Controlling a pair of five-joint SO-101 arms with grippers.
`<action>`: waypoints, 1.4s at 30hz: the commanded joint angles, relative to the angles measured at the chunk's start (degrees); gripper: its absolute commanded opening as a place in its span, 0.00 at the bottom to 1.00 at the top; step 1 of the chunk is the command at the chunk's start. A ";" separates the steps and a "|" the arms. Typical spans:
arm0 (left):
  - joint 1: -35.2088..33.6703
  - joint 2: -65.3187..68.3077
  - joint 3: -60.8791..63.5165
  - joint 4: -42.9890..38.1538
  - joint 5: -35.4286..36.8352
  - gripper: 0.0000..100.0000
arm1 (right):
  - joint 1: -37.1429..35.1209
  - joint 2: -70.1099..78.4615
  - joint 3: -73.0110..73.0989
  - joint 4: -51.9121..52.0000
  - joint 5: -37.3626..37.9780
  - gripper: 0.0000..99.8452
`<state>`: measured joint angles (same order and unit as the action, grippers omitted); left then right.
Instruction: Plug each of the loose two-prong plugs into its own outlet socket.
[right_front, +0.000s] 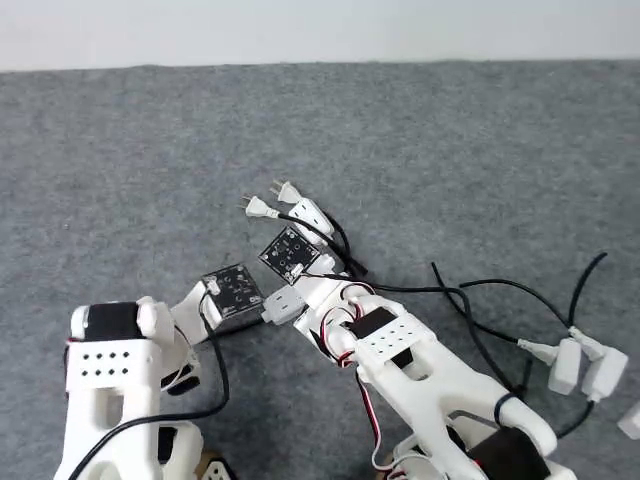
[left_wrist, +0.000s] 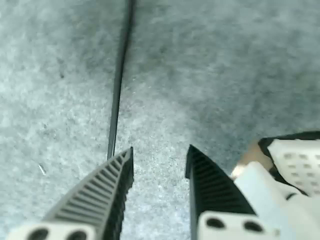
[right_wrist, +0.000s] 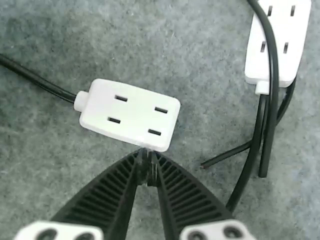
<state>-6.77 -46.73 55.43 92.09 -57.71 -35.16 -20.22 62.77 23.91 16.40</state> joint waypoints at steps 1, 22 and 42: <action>3.25 -0.97 -5.67 -1.14 -0.26 0.18 | 1.19 -2.77 -3.69 0.92 0.88 0.01; 28.31 20.13 -3.91 -43.34 11.08 0.30 | 37.49 -53.76 13.19 35.56 5.98 0.08; 23.47 57.76 -32.84 -25.41 8.88 0.25 | 36.18 -66.15 19.69 35.65 6.33 0.08</action>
<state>15.82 11.38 25.19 62.90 -48.66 1.49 -85.63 82.73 60.48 22.11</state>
